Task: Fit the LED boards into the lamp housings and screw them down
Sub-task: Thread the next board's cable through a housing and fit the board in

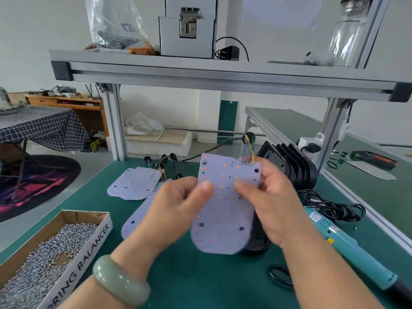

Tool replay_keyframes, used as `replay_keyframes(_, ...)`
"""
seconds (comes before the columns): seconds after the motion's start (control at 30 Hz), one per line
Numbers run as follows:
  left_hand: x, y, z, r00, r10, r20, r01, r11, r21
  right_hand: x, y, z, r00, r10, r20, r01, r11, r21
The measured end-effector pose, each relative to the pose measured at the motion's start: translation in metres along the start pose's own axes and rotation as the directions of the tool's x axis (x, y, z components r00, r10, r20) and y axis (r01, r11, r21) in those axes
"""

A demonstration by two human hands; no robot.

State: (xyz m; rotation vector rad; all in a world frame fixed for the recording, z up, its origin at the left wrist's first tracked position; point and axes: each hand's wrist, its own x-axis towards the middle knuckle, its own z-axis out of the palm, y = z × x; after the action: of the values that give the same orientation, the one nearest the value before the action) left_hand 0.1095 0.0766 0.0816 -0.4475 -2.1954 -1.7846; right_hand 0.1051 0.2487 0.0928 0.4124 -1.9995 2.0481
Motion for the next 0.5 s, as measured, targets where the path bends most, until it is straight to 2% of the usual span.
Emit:
replay_keyframes(0.03,0.005,-0.003,-0.003,0.998,-0.019,-0.056,0.015,0.997,-0.07,0.0,-0.009,-0.006,0.996,-0.062,0.058,0.071,0.984,-0.162)
replay_keyframes(0.07,0.014,-0.008,-0.008,0.989,-0.034,-0.141,0.018,0.993,-0.115,-0.002,-0.018,-0.013,0.983,-0.11,0.145,0.155,0.924,-0.351)
replay_keyframes(0.1,0.022,-0.011,-0.014,0.981,-0.025,-0.192,0.011,0.997,-0.07,-0.003,-0.023,-0.021,0.959,-0.134,0.248,0.247,0.825,-0.509)
replay_keyframes(0.13,0.03,-0.012,-0.018,0.981,0.026,-0.193,-0.011,0.997,0.077,-0.005,-0.026,-0.029,0.932,-0.131,0.337,0.322,0.728,-0.605)
replay_keyframes(0.17,0.038,-0.014,-0.02,0.988,0.096,-0.117,-0.066,0.968,0.24,-0.007,-0.029,-0.034,0.911,-0.112,0.397,0.362,0.679,-0.639)
replay_keyframes(0.23,0.052,-0.011,-0.018,0.969,0.243,0.046,-0.237,0.859,0.454,-0.015,-0.036,-0.037,0.886,-0.122,0.448,0.396,0.701,-0.593)
replay_keyframes(0.3,0.067,-0.009,-0.011,0.907,0.399,0.136,-0.414,0.78,0.47,-0.02,-0.042,-0.034,0.852,-0.235,0.468,0.479,0.71,-0.516)
replay_keyframes(0.33,0.071,-0.011,-0.004,0.897,0.416,0.15,-0.438,0.787,0.435,-0.023,-0.044,-0.033,0.834,-0.312,0.454,0.523,0.708,-0.475)
replay_keyframes(0.37,0.072,-0.012,0.002,0.926,0.352,0.139,-0.378,0.83,0.41,-0.024,-0.047,-0.032,0.82,-0.385,0.424,0.554,0.718,-0.421)
replay_keyframes(0.43,0.071,-0.031,0.009,0.995,0.081,0.052,-0.096,0.896,0.433,-0.023,-0.051,-0.034,0.785,-0.525,0.328,0.602,0.771,-0.207)
replay_keyframes(0.5,0.066,-0.057,0.007,0.992,-0.119,-0.046,0.122,0.772,0.624,-0.021,-0.056,-0.04,0.773,-0.6,0.205,0.603,0.796,0.056)
